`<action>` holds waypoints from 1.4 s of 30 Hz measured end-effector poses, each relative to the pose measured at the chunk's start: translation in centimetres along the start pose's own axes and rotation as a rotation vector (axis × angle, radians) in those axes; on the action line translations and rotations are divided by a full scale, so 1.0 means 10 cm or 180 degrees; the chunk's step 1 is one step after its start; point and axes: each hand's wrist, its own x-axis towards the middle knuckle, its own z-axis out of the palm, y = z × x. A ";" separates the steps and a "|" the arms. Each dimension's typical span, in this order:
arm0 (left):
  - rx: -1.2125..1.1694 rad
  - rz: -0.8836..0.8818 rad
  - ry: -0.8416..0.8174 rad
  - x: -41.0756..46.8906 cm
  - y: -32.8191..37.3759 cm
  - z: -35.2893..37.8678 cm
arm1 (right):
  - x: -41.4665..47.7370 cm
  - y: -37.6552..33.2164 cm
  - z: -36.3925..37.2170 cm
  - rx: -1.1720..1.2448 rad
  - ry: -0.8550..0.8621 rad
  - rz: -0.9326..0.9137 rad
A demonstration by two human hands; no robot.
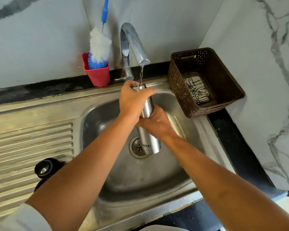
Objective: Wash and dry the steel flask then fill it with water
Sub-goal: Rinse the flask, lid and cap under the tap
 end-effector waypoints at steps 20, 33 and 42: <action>0.0187 0.0328 0.0583 -0.14 -0.09 0.10 | -0.07 -0.03 0.09 -0.0981 0.0806 -0.0213; -0.0946 -0.0088 -0.1402 0.09 0.16 -0.18 | 0.06 -0.05 -0.24 0.0635 -0.1055 -0.0055; -0.0580 0.0054 -0.0677 0.09 0.08 -0.08 | 0.02 -0.01 -0.14 0.0262 -0.0399 -0.0101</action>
